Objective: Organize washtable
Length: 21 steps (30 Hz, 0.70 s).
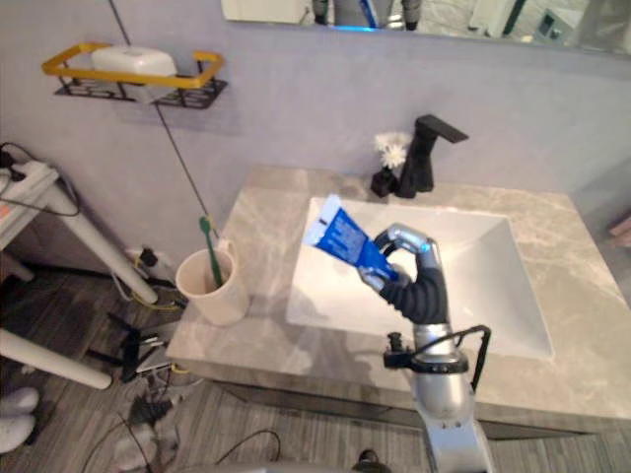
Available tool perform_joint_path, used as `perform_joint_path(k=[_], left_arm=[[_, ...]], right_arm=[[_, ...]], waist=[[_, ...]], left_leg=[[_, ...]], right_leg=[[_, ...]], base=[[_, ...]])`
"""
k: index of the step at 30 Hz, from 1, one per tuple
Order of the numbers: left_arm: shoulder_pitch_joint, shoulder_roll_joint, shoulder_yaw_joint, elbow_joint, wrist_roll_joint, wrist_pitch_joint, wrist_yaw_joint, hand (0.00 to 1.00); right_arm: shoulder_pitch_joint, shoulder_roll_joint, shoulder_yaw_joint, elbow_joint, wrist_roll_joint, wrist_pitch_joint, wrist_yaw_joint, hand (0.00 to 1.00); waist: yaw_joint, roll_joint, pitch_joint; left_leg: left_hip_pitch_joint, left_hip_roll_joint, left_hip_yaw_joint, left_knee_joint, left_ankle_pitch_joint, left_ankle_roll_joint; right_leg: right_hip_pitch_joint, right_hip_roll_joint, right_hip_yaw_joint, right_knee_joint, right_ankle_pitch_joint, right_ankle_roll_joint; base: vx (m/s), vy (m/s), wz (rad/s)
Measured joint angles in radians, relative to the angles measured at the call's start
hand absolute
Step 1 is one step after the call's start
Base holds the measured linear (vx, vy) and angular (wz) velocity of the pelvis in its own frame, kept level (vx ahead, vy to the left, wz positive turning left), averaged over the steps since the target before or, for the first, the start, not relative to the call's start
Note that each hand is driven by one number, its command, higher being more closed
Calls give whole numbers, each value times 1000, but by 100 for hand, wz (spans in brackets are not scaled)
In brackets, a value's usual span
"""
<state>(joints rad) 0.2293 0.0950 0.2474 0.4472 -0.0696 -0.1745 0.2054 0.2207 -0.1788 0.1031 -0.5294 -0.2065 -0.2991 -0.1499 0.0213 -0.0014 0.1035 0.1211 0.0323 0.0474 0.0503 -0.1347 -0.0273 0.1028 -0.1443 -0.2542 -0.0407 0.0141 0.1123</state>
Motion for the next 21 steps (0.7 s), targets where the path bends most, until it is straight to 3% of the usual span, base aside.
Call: perform_joint_path(k=[3,10,14,21], left_arm=[[33,-58,-7,-326,2,-33,21,0],[37,-110,-132,-707,2,-77,34,0],[34,-110,-237,-842,-30,-109,2,0],[26,-101,-309,-913,-80,-118,-34,0]], right_arm=[[-23,21,29,0,1,0,1,100],[-39,47,62,0,3,2,8,100],[-48,53,90,0,3,4,21,100],[-95,52,122,0,2,8,21,100]], waist=[[0,13,-9],[2,43,-33],[-3,50,-36],[-3,48,-39]], left_leg=[[-4,-1,-13,3,2,-1],[2,2,-20,4,4,-4],[18,2,-21,1,4,-5],[20,2,-21,1,8,-3]], right_leg=[[5,0,-15,-2,0,0],[22,2,-26,-13,0,-1],[46,3,-27,-17,-1,-2],[47,6,-26,-17,2,-5]], base=[[-9,-24,11],[-18,-17,4],[-49,-17,1],[-54,-14,0]])
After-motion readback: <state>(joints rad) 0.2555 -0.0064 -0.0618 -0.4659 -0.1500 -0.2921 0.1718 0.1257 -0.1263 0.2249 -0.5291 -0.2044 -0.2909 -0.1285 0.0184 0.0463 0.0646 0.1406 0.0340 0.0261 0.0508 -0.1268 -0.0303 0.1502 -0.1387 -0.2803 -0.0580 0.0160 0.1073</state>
